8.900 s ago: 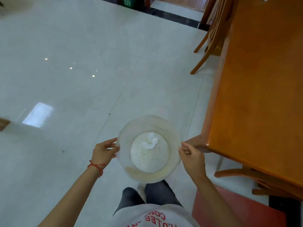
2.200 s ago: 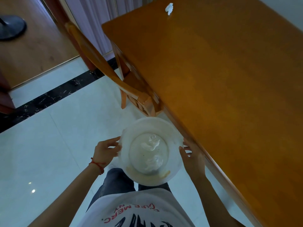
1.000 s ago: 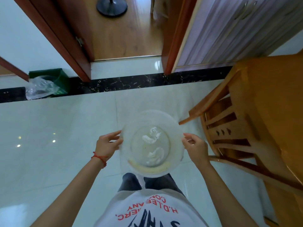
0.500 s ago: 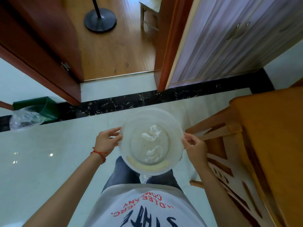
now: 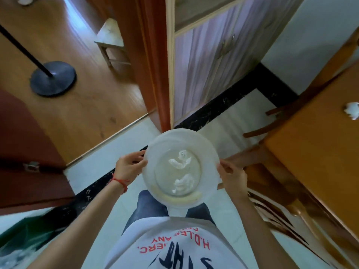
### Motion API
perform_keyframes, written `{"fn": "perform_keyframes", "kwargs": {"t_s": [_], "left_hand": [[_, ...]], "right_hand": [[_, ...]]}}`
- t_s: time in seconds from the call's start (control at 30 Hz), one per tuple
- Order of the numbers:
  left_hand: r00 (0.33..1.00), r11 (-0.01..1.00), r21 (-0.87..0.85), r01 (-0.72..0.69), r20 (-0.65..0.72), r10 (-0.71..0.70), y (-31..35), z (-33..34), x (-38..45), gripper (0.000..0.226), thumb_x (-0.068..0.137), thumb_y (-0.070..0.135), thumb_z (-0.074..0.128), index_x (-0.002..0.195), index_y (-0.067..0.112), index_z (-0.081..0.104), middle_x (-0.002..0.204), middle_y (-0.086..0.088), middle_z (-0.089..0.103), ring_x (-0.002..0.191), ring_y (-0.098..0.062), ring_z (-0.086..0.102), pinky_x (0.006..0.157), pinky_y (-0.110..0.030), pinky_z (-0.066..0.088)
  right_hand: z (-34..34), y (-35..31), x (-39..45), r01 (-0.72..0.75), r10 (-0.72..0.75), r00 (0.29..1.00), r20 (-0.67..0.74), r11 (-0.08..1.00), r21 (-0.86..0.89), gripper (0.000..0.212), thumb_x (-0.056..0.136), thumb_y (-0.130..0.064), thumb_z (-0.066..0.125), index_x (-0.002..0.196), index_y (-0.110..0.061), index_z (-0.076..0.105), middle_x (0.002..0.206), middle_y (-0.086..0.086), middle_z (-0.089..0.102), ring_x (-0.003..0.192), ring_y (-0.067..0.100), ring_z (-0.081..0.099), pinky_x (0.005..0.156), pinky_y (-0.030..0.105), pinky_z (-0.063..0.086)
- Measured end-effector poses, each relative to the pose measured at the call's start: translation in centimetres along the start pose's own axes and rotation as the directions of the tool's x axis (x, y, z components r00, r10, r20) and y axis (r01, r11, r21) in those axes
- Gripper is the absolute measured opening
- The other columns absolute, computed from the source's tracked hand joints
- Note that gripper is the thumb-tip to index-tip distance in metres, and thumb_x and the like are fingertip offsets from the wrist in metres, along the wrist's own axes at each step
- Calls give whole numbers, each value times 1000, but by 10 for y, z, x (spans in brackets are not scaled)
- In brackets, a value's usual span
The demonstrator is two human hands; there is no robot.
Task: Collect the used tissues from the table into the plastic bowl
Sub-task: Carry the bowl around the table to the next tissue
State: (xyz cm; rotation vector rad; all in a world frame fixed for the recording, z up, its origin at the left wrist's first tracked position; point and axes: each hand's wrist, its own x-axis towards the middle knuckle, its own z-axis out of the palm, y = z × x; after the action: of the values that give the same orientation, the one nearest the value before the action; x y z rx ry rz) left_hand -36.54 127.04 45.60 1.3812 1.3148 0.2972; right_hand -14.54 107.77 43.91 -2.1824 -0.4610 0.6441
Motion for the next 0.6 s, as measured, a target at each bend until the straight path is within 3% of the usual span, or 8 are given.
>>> {"fn": "perform_keyframes", "kwargs": {"t_s": [0.03,0.1,0.23,0.3,0.37,0.47,0.5,0.6], "left_hand": [[1000,999,26,-19,21,19,10,-2,15,33,77,-2,63,104,16,67,69,9,73,82,-26,63,84,-44,53],[998,996,76,-42,56,38,26,-2,42,31,77,0,64,106,10,66,85,-4,71,83,-26,63,87,-47,53],[982,991,122,-54,186,31,58,12,94,34,77,0,66,110,4,63,97,-19,65,89,-31,63,88,-56,51],[968,984,163,-76,250,33,73,27,118,32,77,0,66,109,3,64,103,-24,66,95,-37,63,90,-57,50],[956,979,184,-90,292,33,88,46,137,31,77,-3,65,108,2,64,102,-20,66,97,-37,63,85,-50,54],[922,979,170,-116,384,43,113,77,163,34,80,-8,57,113,-1,60,99,-14,61,91,-30,59,61,-24,59],[908,973,185,-140,415,51,122,87,171,35,82,-7,56,116,-1,58,101,-14,61,92,-30,59,62,-24,58],[887,955,212,-205,452,90,150,114,189,35,83,-7,54,118,-2,56,98,-18,60,90,-30,55,77,-45,53]], "right_hand": [[3,-5,3,-18,18,1000,-23,1000,21,19,86,-20,61,102,-12,67,91,7,69,81,22,63,72,45,58],[5,-13,9,-60,63,996,-61,997,57,20,86,-19,60,104,-12,66,92,8,69,83,24,64,74,48,58],[2,-21,22,-106,122,982,-144,987,119,19,87,-21,60,102,-12,66,94,9,71,81,21,63,72,31,56],[-3,-23,32,-150,181,963,-199,976,158,21,86,-21,61,104,-10,66,96,11,71,81,22,64,73,35,56],[-10,-22,46,-161,202,945,-256,972,170,22,86,-20,62,103,-7,67,93,12,72,82,25,65,78,40,56],[-23,-20,72,-154,194,933,-303,977,148,21,86,-22,62,100,-7,66,86,9,72,78,24,67,73,37,57],[-27,-19,83,-168,212,929,-304,972,166,22,86,-24,61,101,-8,66,85,6,72,76,23,67,71,37,58],[-42,-18,121,-217,289,907,-306,944,249,24,85,-27,61,105,-15,65,87,-4,69,79,14,65,70,36,58]]}}
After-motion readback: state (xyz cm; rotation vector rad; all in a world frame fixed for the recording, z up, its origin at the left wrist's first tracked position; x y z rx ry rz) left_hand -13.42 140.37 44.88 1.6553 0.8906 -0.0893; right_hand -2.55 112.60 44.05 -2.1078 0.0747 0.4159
